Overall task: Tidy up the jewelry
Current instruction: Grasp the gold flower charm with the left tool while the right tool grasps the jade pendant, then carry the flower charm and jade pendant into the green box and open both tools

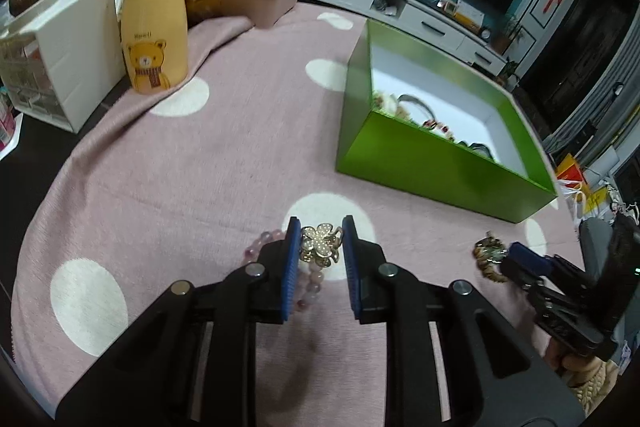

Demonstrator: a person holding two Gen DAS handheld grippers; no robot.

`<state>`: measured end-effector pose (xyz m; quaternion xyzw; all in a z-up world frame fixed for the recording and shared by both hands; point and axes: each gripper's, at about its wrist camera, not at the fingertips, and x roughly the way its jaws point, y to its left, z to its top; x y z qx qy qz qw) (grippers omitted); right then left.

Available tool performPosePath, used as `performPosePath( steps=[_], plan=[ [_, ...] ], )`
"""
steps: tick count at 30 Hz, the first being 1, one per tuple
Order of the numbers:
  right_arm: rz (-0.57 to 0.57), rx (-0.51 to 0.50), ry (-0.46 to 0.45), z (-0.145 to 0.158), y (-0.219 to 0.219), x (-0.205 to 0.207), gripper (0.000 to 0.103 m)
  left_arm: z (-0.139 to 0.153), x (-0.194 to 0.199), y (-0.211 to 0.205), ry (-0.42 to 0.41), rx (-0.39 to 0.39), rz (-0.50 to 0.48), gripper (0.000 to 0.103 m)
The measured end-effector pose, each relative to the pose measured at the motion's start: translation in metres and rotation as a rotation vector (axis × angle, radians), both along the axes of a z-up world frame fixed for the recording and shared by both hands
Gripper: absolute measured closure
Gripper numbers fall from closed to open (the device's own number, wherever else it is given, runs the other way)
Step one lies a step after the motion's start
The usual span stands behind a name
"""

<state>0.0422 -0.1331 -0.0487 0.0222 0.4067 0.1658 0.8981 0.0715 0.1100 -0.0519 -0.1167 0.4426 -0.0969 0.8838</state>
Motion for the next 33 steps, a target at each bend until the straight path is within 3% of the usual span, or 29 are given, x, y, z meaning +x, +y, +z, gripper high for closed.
performPosePath(
  steps=[7,10,15,21,28,33],
  plan=[
    [0.015,-0.066,0.003,-0.005,0.01,0.009,0.082,0.004,-0.004,-0.002,-0.005,-0.029,-0.016,0.082],
    [0.017,-0.086,0.001,-0.006,0.01,0.006,0.097,0.004,-0.003,-0.002,-0.004,-0.036,-0.021,0.082],
    [0.001,-0.057,-0.001,-0.003,0.0,0.0,0.098,0.003,-0.002,-0.004,-0.005,-0.038,-0.029,0.082],
    [-0.026,0.198,0.034,0.011,-0.033,-0.002,0.098,0.005,-0.004,-0.006,-0.008,-0.039,-0.035,0.082],
    [-0.037,0.423,0.016,0.035,-0.061,-0.007,0.098,0.011,-0.007,-0.009,-0.02,-0.041,-0.045,0.082],
    [-0.037,0.413,-0.041,0.055,-0.063,-0.012,0.098,0.021,-0.007,-0.016,-0.041,-0.031,-0.066,0.082]
  ],
)
